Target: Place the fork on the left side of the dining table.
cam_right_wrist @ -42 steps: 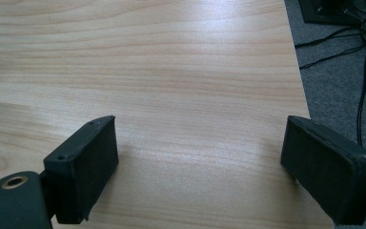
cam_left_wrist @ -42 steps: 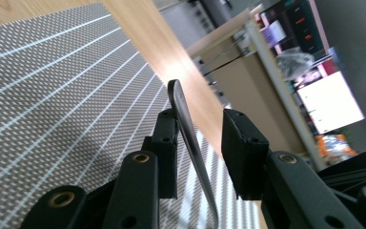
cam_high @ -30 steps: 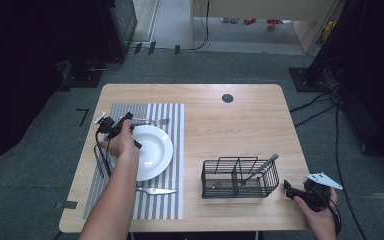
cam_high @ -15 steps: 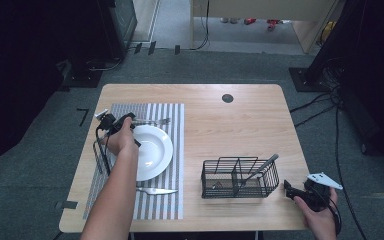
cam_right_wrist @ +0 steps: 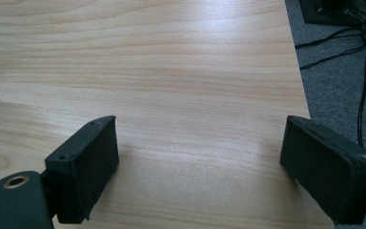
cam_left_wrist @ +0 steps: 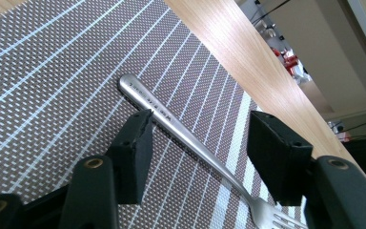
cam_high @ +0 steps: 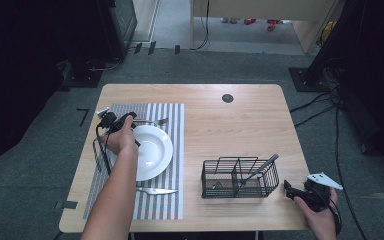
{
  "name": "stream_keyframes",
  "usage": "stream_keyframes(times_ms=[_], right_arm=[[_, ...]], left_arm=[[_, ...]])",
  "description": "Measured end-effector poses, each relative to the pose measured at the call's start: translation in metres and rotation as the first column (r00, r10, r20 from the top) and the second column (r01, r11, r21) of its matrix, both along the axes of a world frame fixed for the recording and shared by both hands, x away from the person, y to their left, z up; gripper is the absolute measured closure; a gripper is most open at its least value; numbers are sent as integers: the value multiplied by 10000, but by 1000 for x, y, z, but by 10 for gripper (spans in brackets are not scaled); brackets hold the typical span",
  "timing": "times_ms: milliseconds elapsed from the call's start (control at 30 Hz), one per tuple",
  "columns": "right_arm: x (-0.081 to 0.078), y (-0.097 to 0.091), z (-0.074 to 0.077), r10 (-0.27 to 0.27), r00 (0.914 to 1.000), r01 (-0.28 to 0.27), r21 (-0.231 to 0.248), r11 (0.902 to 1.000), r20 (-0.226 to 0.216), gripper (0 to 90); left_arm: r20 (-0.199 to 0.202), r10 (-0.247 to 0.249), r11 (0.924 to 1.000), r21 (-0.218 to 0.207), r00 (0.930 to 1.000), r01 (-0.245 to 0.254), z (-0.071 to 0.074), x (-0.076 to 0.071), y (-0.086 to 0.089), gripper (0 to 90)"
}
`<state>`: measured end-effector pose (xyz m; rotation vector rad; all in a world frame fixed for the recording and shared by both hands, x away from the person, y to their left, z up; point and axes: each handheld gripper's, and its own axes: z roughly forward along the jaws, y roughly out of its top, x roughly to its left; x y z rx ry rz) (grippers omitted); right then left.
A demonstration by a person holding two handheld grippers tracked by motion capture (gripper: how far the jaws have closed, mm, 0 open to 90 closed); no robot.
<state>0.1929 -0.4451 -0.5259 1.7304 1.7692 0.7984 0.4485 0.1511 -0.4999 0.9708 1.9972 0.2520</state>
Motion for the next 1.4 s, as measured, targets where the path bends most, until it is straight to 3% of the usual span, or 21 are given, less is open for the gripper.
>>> stream_keyframes(times_ms=[167,300,367,533,633,667,700,767,867,900,1033,1100,1167,1200,1300,1367,1400], right_arm=[[0,0,0,0,10000,0,1,10000,-2,127],[0,0,0,-2,10000,2,-3,10000,-6,127],[0,0,0,-1,10000,1,-2,10000,-6,127],[0,0,0,-2,10000,2,-4,10000,-7,127],[0,0,0,0,10000,0,-6,10000,-6,127],[0,0,0,0,10000,0,-6,10000,-6,127],[0,0,0,-2,10000,2,-2,10000,-7,127],[0,0,0,-3,10000,3,-4,10000,-8,127],[0,0,0,-8,10000,8,-4,10000,-7,126],[0,0,0,-13,10000,13,-5,10000,-6,126],[0,0,0,-19,10000,19,-6,10000,-6,126],[0,0,0,-17,10000,17,-5,10000,-8,126],[0,0,0,-17,10000,17,-6,10000,-7,126],[0,0,0,-18,10000,18,-6,10000,-6,126],[0,0,0,-20,10000,20,-4,10000,-7,126],[0,0,0,-19,10000,19,-5,10000,-7,126],[0,0,0,-17,10000,17,-6,10000,-9,126]], left_arm=[[134,-180,9998,92,9997,178,1,-4,5,374],[602,-409,9987,-281,9973,426,0,-7,8,344],[756,-740,9971,-112,9944,751,-1,-9,10,324],[1677,-1032,9946,92,9804,1031,5,-18,19,334],[1449,-1757,9843,432,9737,1712,12,-22,24,350],[1449,-1757,9843,432,9737,1712,12,-22,24,371],[1338,-1985,9796,601,9709,1920,15,-26,27,371],[1697,-2022,9792,496,9645,1965,17,-31,29,366],[1915,-2114,9769,734,9585,2008,21,-39,32,338],[2118,-2227,9740,899,9516,2079,23,-43,33,334],[2321,-2745,9601,1199,9331,2527,28,-53,36,278],[2267,-2971,9493,1742,9275,2615,31,-58,35,247],[2212,-3041,9427,2101,9266,2592,35,-64,35,242],[2285,-3130,9387,2221,9219,2636,36,-67,35,242],[2215,-3318,9251,2664,9170,2704,38,-74,38,223],[2217,-3201,9277,2705,9211,2573,39,-79,41,217],[2242,-3232,9268,2714,9194,2597,39,-81,42,216]])
